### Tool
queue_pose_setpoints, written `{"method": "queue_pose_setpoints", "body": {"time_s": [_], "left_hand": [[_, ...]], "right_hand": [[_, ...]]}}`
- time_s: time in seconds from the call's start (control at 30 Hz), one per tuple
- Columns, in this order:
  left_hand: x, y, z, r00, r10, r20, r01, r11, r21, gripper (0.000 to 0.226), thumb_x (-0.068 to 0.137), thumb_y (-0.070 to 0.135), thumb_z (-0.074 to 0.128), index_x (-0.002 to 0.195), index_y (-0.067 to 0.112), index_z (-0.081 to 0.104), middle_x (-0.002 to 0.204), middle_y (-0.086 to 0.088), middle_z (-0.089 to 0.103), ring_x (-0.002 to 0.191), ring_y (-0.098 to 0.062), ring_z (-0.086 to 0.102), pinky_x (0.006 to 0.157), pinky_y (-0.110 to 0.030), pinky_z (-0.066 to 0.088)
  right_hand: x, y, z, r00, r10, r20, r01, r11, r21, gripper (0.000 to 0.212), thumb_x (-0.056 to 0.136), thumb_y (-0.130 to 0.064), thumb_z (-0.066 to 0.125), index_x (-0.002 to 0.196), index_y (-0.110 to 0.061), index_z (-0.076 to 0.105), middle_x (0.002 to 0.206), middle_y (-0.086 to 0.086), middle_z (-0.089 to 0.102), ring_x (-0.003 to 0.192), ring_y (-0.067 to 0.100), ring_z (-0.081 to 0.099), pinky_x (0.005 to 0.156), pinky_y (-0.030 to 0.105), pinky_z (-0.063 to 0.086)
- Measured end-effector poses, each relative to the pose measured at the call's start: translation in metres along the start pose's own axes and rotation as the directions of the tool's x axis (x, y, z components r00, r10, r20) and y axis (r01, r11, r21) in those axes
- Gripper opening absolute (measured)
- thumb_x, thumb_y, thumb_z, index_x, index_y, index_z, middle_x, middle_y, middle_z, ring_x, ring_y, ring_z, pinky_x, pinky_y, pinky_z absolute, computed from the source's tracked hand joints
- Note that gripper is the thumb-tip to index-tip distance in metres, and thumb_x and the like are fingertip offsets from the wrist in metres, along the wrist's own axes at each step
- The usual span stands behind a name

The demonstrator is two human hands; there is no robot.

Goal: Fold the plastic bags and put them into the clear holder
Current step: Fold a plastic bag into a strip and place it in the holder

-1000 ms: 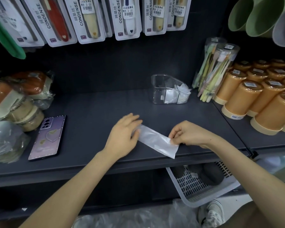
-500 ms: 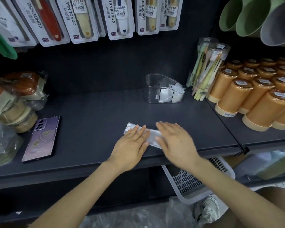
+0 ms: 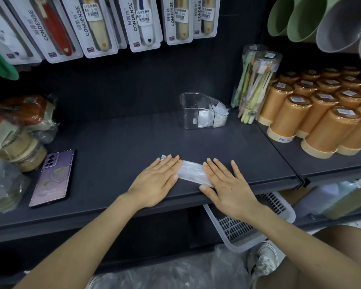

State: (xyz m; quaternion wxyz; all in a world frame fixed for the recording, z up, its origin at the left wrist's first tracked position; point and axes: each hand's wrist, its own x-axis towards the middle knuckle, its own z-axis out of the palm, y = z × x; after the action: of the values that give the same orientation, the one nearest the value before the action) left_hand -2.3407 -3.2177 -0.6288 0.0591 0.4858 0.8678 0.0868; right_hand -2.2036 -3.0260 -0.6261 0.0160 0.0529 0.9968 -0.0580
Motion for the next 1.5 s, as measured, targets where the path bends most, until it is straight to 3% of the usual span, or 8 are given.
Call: {"method": "queue_pose_setpoints", "body": {"time_s": [0.4, 0.53, 0.67, 0.83, 0.97, 1.07, 1.33, 1.5], "left_hand": [[0.015, 0.028, -0.011, 0.994, 0.030, -0.106, -0.029, 1.000, 0.013, 0.088, 0.083, 0.068, -0.016, 0.153, 0.020, 0.010, 0.153, 0.013, -0.005, 0.141, -0.002, -0.012, 0.112, -0.019, -0.019], [0.020, 0.051, -0.002, 0.994, 0.109, 0.001, -0.109, 0.994, 0.010, 0.060, 0.101, 0.049, 0.009, 0.154, 0.021, 0.005, 0.158, 0.010, -0.005, 0.146, -0.005, -0.011, 0.117, -0.025, -0.014], [0.008, 0.006, 0.000, 0.999, 0.031, 0.017, -0.031, 1.000, 0.003, 0.100, 0.070, 0.075, -0.029, 0.152, 0.023, -0.001, 0.153, 0.015, -0.011, 0.145, -0.004, -0.011, 0.112, -0.016, -0.017], [-0.003, -0.012, -0.004, 0.999, 0.001, 0.044, 0.000, 1.000, -0.017, 0.095, 0.065, 0.075, -0.034, 0.144, 0.029, -0.010, 0.153, 0.017, -0.010, 0.140, 0.003, -0.016, 0.109, -0.011, -0.019], [-0.002, -0.012, -0.001, 1.000, -0.003, 0.030, 0.003, 1.000, -0.002, 0.090, 0.068, 0.072, -0.033, 0.144, 0.030, -0.010, 0.153, 0.018, -0.011, 0.140, 0.004, -0.017, 0.108, -0.011, -0.020], [-0.003, -0.013, 0.000, 0.999, -0.006, 0.033, 0.006, 1.000, 0.009, 0.088, 0.069, 0.071, -0.033, 0.144, 0.031, -0.011, 0.153, 0.018, -0.012, 0.140, 0.003, -0.017, 0.109, -0.012, -0.020], [-0.002, -0.014, 0.002, 1.000, -0.016, 0.022, 0.017, 1.000, -0.008, 0.090, 0.068, 0.075, -0.031, 0.144, 0.031, -0.011, 0.151, 0.019, -0.013, 0.140, 0.003, -0.017, 0.110, -0.013, -0.018], [-0.003, -0.006, -0.010, 0.975, -0.217, -0.054, 0.171, 0.878, -0.448, 0.056, 0.100, 0.046, 0.028, 0.152, 0.027, 0.015, 0.152, 0.022, 0.007, 0.142, 0.004, -0.003, 0.113, -0.014, -0.001]], "right_hand": [[-0.015, 0.010, -0.004, 0.999, 0.045, 0.030, -0.043, 0.998, -0.047, 0.102, 0.065, -0.070, -0.038, 0.151, -0.021, -0.010, 0.160, -0.008, -0.009, 0.144, 0.004, -0.017, 0.118, 0.044, -0.013], [-0.016, 0.010, -0.006, 0.999, 0.035, 0.040, -0.034, 0.999, -0.042, 0.107, 0.063, -0.071, -0.040, 0.151, -0.020, -0.008, 0.160, -0.006, -0.008, 0.145, 0.006, -0.016, 0.118, 0.044, -0.014], [-0.016, 0.010, -0.006, 0.999, 0.039, 0.038, -0.037, 0.998, -0.045, 0.108, 0.062, -0.071, -0.040, 0.152, -0.020, -0.008, 0.160, -0.007, -0.010, 0.144, 0.005, -0.016, 0.118, 0.044, -0.014], [-0.015, 0.010, -0.010, 0.996, 0.022, 0.086, -0.019, 0.999, -0.033, 0.107, 0.061, -0.072, -0.039, 0.151, -0.022, -0.011, 0.160, -0.007, -0.011, 0.145, 0.005, -0.017, 0.118, 0.045, -0.013], [-0.015, 0.012, -0.014, 0.957, 0.224, -0.183, -0.198, 0.968, 0.152, 0.086, 0.089, -0.064, -0.003, 0.149, -0.013, 0.030, 0.156, 0.002, 0.027, 0.145, 0.021, 0.024, 0.118, 0.045, 0.012], [-0.012, 0.004, -0.004, 0.759, 0.388, -0.523, -0.359, 0.919, 0.161, 0.058, 0.089, -0.052, 0.036, 0.082, -0.009, 0.074, 0.087, 0.012, 0.067, 0.079, 0.035, 0.062, 0.073, 0.040, 0.046], [0.005, -0.023, -0.005, 0.689, 0.668, -0.280, -0.566, 0.738, 0.368, 0.020, 0.084, -0.034, 0.061, 0.073, -0.024, 0.073, 0.091, -0.003, 0.063, 0.090, 0.026, 0.054, 0.074, 0.033, 0.031], [-0.001, -0.021, -0.014, 0.709, 0.658, -0.254, -0.334, 0.630, 0.701, 0.018, 0.087, -0.025, 0.069, 0.070, -0.019, 0.063, 0.073, -0.006, 0.065, 0.073, 0.016, 0.060, 0.069, 0.028, 0.041]]}}
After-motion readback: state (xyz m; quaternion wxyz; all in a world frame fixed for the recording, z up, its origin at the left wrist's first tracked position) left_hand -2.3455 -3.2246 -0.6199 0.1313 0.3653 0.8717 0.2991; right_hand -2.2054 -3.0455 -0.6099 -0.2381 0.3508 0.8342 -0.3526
